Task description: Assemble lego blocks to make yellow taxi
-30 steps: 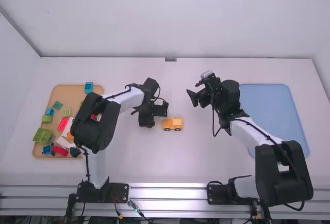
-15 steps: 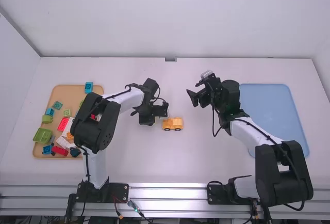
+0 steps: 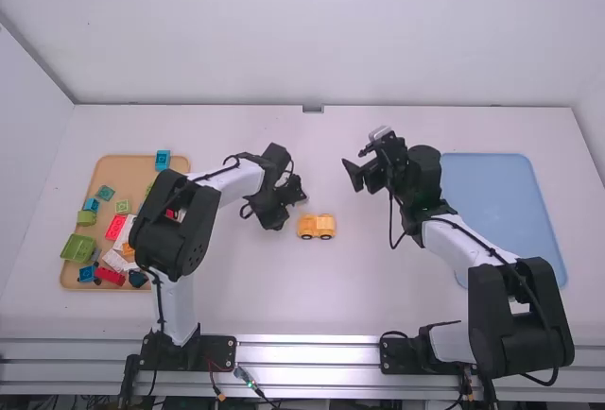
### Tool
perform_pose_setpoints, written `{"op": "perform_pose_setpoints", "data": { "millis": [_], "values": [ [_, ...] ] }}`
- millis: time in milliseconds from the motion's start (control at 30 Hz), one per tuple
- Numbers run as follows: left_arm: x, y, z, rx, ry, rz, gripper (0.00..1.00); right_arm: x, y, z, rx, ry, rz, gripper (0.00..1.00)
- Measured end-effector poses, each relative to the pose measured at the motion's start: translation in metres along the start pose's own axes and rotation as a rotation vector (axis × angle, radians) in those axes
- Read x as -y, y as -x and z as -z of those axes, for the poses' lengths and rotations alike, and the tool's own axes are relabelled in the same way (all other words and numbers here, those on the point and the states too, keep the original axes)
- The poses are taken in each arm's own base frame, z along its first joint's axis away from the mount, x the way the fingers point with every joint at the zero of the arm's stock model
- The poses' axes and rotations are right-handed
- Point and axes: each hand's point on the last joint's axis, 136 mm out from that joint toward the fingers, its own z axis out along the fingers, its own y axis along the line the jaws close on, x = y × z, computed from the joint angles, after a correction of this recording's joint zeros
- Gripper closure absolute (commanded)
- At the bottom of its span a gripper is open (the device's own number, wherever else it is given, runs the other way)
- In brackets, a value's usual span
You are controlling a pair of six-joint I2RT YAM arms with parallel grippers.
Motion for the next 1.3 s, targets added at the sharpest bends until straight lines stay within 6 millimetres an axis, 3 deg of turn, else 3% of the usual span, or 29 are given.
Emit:
{"op": "perform_pose_setpoints", "data": {
  "millis": [33, 67, 100, 433, 633, 733, 900, 1000, 1067, 1100, 1133, 1167, 1300],
  "values": [
    [0.0, 0.001, 0.0, 0.004, 0.002, 0.035, 0.86, 0.0, 0.001, 0.0, 0.002, 0.0, 0.005, 0.02],
    [-0.001, 0.002, 0.0, 0.009, 0.004, 0.101, 0.96, 0.0, 0.001, 0.0, 0.004, -0.001, 0.013, 0.01],
    [-0.002, 0.003, 0.0, 0.015, 0.007, 0.151, 0.98, 0.0, 0.001, 0.0, 0.004, -0.001, 0.022, 0.02],
    [-0.008, 0.014, 0.001, 0.065, 0.011, 0.697, 0.98, 0.0, 0.002, 0.0, 0.007, -0.002, 0.048, 0.01],
    [-0.006, -0.001, 0.002, 0.008, 0.036, 1.129, 0.98, 0.0, 0.002, 0.0, 0.006, -0.002, 0.047, 0.01],
    [-0.006, -0.02, 0.003, -0.04, 0.112, 1.483, 0.97, 0.001, 0.001, 0.0, 0.005, -0.002, 0.046, 0.02],
    [-0.013, -0.018, 0.004, 0.011, 0.146, 1.822, 0.98, 0.0, 0.0, 0.0, 0.001, -0.001, 0.043, 0.01],
    [-0.011, -0.017, 0.004, 0.019, 0.136, 1.98, 0.89, 0.0, 0.0, 0.0, 0.001, -0.001, 0.046, 0.01],
    [-0.007, -0.018, 0.003, 0.006, 0.124, 2.163, 0.72, 0.0, -0.001, 0.0, -0.004, 0.001, 0.044, 0.01],
    [-0.006, -0.017, 0.003, 0.007, 0.117, 2.231, 0.57, 0.0, -0.002, 0.0, -0.007, 0.001, 0.044, 0.01],
    [-0.006, -0.017, 0.003, 0.007, 0.115, 2.24, 0.51, 0.0, -0.002, 0.0, -0.008, 0.001, 0.042, 0.01],
    [-0.003, -0.017, 0.0, 0.003, 0.103, 2.324, 0.25, 0.0, -0.003, 0.0, -0.011, 0.002, 0.04, 0.01],
    [-0.003, -0.013, -0.002, 0.034, 0.06, 2.482, 0.23, -0.001, -0.005, 0.0, -0.018, 0.005, 0.037, 0.01]
  ]
}}
